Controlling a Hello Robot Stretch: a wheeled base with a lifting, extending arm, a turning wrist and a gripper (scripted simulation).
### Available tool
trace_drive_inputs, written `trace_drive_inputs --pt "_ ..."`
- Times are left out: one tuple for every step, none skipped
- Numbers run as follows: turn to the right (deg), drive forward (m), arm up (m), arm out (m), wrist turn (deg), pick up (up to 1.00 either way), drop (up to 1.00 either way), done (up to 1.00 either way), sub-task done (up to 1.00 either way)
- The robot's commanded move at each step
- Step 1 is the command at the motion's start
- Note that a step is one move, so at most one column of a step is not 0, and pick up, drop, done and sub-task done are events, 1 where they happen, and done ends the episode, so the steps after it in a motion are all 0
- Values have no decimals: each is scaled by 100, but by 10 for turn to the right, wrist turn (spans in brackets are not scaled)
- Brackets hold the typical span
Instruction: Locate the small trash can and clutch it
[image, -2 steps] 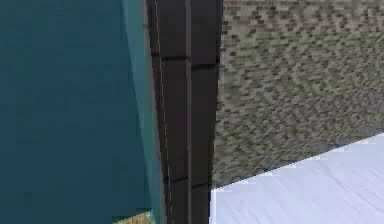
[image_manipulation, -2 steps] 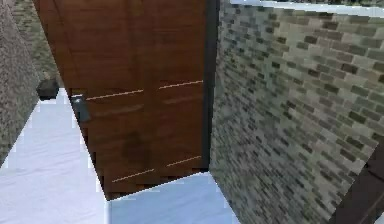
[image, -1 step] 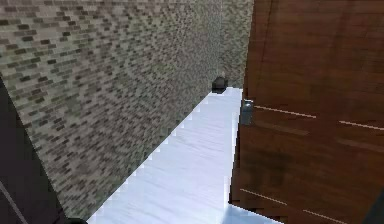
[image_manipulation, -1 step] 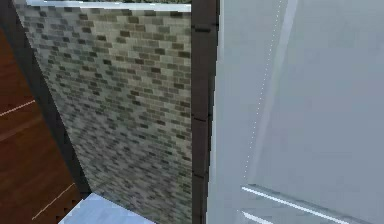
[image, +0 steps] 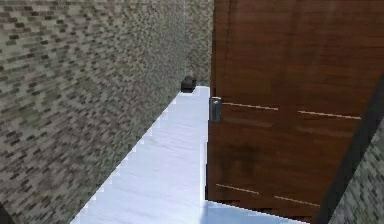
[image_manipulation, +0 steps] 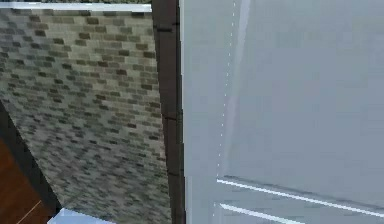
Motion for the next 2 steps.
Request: trace_drive_inputs --pt "0 25 0 0 0 0 0 0 0" --pt "-240 0 0 0 0 0 0 0 0"
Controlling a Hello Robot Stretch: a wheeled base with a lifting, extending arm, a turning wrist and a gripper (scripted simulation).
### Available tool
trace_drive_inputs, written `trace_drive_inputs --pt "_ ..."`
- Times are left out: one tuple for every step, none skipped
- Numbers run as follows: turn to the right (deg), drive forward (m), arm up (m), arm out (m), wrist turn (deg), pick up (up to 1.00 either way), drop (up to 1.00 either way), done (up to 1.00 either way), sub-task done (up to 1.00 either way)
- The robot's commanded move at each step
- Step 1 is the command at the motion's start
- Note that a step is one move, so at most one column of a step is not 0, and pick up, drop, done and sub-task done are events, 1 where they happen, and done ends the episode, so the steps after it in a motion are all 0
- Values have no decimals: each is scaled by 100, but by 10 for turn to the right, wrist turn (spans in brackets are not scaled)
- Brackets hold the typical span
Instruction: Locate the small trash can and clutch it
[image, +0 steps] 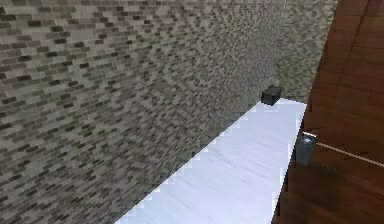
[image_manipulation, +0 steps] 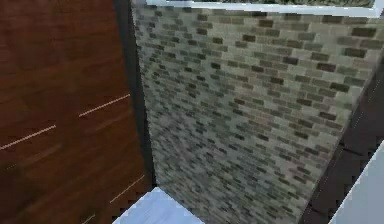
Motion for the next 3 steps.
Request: trace_drive_inputs --pt "0 20 0 0 0 0 0 0 0" --pt "-450 0 0 0 0 0 0 0 0" --pt "-30 0 0 0 0 0 0 0 0"
